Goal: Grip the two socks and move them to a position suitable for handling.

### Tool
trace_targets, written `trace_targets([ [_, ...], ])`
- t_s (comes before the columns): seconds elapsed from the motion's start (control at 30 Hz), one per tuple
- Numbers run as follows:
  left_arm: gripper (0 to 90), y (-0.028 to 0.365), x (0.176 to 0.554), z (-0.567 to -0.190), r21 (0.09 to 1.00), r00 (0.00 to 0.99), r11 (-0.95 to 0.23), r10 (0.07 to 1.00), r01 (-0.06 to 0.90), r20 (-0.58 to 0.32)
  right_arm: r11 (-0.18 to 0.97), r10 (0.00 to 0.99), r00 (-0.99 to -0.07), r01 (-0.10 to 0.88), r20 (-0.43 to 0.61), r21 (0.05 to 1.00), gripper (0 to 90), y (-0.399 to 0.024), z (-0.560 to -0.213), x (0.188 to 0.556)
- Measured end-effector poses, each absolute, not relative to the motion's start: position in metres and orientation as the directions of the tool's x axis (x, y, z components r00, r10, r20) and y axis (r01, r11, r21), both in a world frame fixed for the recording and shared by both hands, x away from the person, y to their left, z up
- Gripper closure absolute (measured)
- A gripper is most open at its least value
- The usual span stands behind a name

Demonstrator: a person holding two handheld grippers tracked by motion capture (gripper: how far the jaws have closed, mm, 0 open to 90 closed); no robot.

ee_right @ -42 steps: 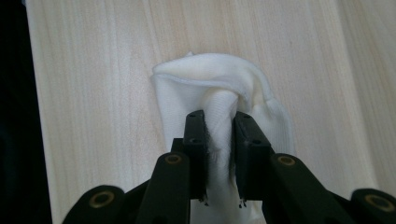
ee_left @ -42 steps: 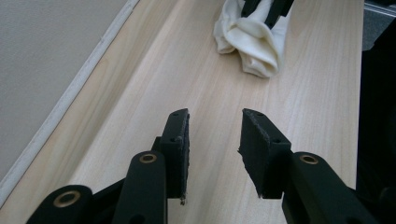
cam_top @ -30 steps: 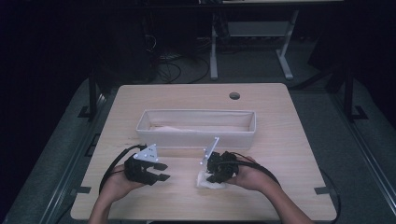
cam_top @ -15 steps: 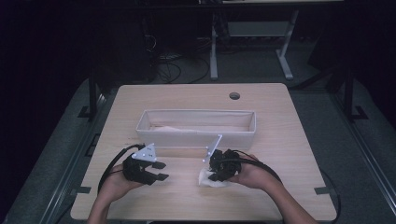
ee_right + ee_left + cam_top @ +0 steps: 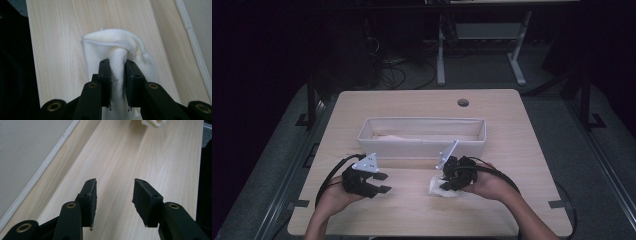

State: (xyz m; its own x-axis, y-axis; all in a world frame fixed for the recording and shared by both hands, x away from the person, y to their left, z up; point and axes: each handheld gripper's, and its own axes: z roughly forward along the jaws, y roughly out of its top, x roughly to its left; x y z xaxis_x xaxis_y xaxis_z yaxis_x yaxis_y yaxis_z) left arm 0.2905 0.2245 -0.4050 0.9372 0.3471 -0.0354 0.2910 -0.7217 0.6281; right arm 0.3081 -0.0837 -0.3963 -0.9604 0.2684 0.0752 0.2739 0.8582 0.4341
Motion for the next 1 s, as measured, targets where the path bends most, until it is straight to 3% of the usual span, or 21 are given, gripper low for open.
trace_targets([
  [0.43,41.5,0.228,0.293,-0.405,0.63,0.925,-0.708,0.378,0.319,-0.044,0.846,0.28,-0.957,0.282,0.073,0.452,76.3,-0.099,-0.383,0.312],
  [1.0,34.7,0.23,0.294,-0.404,0.636,0.92,-0.698,0.39,0.328,-0.045,0.829,0.318,-0.947,0.301,0.047,0.471,76.3,-0.12,-0.357,0.321],
])
